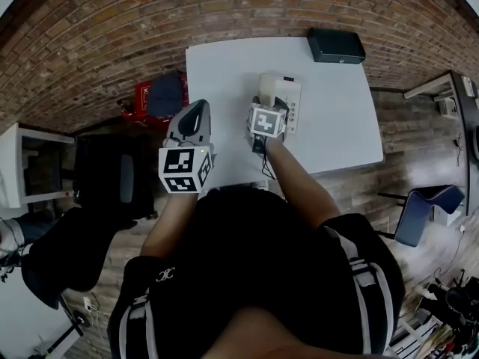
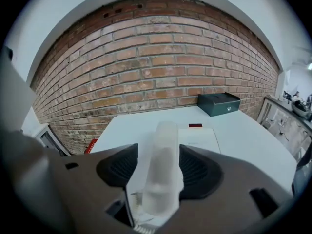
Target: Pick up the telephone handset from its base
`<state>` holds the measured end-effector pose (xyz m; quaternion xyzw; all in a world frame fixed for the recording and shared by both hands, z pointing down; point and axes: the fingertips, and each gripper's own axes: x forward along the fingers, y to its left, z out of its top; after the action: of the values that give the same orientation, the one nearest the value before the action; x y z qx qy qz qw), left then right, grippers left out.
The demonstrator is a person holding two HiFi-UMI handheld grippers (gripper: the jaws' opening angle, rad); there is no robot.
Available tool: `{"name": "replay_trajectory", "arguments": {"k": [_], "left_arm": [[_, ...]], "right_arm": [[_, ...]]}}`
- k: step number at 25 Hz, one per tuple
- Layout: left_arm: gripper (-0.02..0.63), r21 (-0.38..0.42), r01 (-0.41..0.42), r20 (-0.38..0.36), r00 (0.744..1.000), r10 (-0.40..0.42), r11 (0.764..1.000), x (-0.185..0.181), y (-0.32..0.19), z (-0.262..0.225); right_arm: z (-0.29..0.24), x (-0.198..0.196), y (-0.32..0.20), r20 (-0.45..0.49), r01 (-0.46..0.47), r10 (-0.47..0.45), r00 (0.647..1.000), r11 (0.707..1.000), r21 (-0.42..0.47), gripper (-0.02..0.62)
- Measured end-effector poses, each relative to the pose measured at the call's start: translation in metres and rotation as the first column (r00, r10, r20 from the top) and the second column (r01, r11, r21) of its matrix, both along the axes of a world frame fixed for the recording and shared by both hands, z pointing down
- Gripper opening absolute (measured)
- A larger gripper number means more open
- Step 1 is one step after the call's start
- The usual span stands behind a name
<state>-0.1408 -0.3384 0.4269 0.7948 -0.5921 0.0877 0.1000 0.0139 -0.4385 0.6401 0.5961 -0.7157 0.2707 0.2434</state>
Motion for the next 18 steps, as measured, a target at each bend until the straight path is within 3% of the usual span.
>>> {"name": "replay_trajectory", "arguments": {"k": [18], "left_arm": [[0.002,-0.009,0.047,-0.020,0.999,-0.047,0.999,-0.032,-0.001,0.002]], "right_arm": [[0.048,0.002,-0.012,-0.067,-0.046,0.031,0.997,0.969,-0.242,0.226]]}}
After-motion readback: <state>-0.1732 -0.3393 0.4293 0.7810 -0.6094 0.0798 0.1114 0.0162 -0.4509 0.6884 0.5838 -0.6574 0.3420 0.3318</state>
